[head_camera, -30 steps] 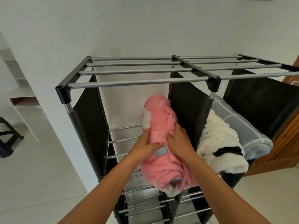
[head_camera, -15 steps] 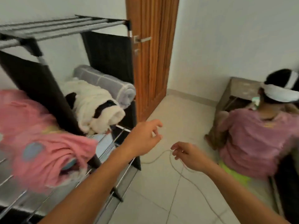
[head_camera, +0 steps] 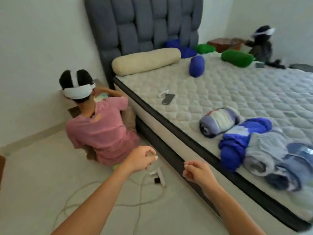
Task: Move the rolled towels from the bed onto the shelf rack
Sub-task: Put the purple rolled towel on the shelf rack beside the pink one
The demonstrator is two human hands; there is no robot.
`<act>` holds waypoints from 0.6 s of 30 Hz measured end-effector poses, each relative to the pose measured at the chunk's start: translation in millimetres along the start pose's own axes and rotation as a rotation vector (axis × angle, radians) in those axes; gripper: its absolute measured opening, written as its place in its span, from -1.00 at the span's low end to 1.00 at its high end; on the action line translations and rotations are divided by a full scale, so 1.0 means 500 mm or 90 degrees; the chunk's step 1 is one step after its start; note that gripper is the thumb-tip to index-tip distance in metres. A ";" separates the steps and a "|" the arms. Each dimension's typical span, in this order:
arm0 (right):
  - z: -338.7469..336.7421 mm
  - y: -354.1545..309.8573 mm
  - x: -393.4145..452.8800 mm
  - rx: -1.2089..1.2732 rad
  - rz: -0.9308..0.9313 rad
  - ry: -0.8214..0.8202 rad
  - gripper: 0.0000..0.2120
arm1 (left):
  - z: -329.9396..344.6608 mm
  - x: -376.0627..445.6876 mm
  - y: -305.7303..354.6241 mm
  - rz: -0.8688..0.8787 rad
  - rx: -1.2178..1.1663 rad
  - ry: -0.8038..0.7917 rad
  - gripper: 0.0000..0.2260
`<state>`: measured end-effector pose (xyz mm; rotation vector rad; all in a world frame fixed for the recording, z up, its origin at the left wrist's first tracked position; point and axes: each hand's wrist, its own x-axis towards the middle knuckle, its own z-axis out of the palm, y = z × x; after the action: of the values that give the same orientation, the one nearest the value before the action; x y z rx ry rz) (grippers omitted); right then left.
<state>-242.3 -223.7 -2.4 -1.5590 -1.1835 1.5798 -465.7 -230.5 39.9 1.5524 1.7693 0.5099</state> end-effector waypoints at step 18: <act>-0.634 0.116 0.041 0.157 0.064 0.717 -0.84 | 0.613 0.471 0.578 0.147 0.026 -0.580 -0.98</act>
<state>75.4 -174.5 -32.8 -1.8981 -0.2690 0.6022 -49.0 5.2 -20.8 1.6470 0.9109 -0.1431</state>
